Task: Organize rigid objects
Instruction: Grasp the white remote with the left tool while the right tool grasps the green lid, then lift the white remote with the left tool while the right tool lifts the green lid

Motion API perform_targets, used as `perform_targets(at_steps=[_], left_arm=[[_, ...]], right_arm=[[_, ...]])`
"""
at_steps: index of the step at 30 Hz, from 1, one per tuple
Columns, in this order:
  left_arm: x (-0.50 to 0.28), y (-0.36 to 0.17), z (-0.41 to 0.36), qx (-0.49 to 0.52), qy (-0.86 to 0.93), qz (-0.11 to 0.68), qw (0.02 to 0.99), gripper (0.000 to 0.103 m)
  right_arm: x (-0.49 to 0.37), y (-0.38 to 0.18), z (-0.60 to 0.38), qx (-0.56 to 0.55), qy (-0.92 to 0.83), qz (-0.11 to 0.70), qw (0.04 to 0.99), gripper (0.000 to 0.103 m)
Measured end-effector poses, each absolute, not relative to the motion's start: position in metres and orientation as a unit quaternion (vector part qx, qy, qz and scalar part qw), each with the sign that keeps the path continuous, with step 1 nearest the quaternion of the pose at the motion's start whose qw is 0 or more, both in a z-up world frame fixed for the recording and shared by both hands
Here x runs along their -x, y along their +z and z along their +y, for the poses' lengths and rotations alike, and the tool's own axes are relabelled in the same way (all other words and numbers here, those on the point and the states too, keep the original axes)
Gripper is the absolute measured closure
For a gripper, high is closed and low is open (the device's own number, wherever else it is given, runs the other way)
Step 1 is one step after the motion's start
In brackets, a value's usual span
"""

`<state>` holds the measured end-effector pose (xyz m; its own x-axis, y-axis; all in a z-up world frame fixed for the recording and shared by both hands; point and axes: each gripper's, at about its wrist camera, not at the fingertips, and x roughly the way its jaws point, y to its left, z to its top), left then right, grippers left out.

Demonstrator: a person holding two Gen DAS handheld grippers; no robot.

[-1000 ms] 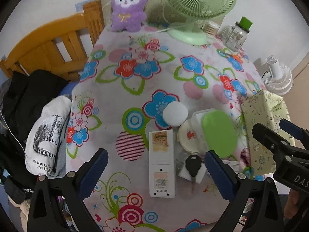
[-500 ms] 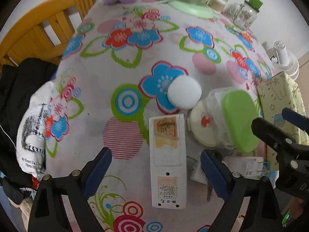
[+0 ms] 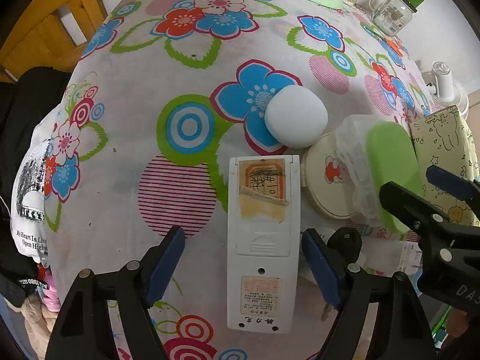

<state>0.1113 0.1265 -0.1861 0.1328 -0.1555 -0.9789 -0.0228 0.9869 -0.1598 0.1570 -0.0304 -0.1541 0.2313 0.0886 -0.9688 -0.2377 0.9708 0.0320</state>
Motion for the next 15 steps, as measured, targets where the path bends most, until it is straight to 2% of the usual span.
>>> perform_targets(at_steps=[3,6,8,9,10,11,15], left_arm=[[-0.11,-0.186,0.125,0.061,-0.039,0.655,0.752,0.022],[-0.112,-0.186,0.121,0.051,-0.037,0.65,0.758,0.028],[-0.112,-0.185,0.12,0.049,-0.042,0.649,0.758,0.036],[-0.113,-0.185,0.117,0.047,-0.045,0.649,0.758,0.043],[-0.114,-0.184,0.114,0.046,-0.051,0.649,0.758,0.054],[-0.115,-0.184,0.112,0.048,-0.057,0.649,0.757,0.057],[-0.117,-0.184,0.113,0.052,-0.061,0.652,0.754,0.058]], right_arm=[[-0.157,-0.158,-0.027,0.06,0.111,0.621,0.774,0.019],[-0.156,-0.158,-0.026,0.053,0.114,0.62,0.774,0.023],[-0.155,-0.158,-0.025,0.057,0.111,0.62,0.774,0.024],[-0.155,-0.157,-0.024,0.06,0.11,0.62,0.775,0.024],[-0.155,-0.157,-0.024,0.062,0.109,0.619,0.775,0.024],[-0.154,-0.156,-0.024,0.065,0.107,0.619,0.776,0.024],[-0.152,-0.154,-0.026,0.07,0.1,0.614,0.78,0.024]])
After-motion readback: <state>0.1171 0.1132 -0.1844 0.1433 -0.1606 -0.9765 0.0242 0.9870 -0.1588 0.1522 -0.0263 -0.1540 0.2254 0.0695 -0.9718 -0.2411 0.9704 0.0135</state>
